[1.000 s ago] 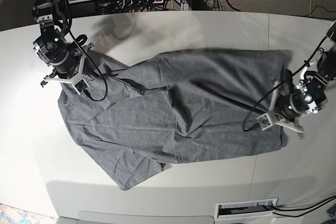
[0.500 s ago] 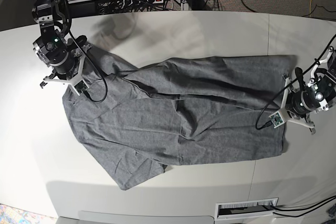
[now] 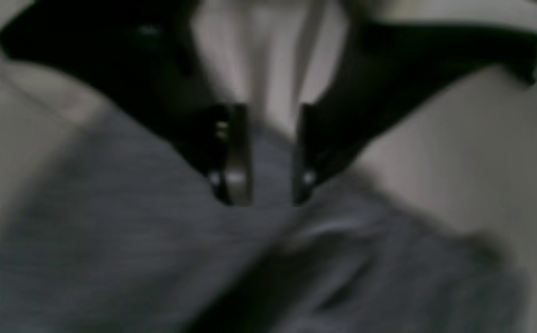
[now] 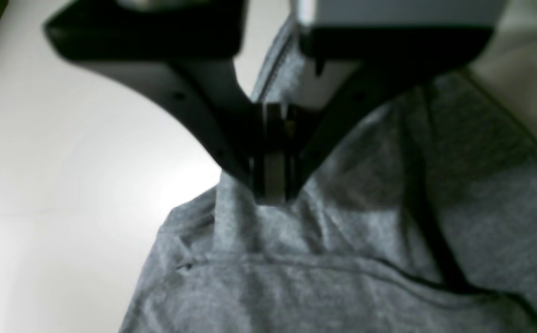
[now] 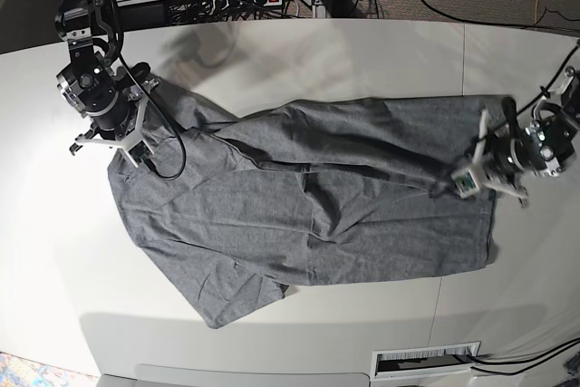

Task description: Fold the T-shirt properly

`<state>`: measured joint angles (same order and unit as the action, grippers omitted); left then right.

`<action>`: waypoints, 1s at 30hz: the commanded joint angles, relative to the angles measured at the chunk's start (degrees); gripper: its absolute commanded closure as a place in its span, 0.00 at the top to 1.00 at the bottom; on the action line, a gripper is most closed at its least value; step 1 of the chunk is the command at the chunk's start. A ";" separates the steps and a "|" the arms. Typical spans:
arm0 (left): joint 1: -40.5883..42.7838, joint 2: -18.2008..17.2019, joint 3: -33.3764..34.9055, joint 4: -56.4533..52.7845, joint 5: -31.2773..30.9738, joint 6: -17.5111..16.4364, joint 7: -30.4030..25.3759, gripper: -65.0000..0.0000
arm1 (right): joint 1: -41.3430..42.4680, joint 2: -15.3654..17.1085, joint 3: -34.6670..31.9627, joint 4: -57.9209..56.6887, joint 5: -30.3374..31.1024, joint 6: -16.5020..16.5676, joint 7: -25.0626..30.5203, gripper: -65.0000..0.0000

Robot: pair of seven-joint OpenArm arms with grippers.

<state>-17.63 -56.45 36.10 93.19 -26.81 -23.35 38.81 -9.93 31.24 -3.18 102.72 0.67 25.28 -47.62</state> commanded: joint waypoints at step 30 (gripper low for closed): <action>14.36 2.93 -0.70 -3.45 18.05 -0.04 -4.26 0.00 | 5.77 0.98 0.50 -7.61 -0.26 -0.48 -3.28 0.00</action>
<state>-5.26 -52.29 34.41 91.18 -9.65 -19.77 26.52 -4.95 31.20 -3.18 94.39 0.45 25.28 -51.48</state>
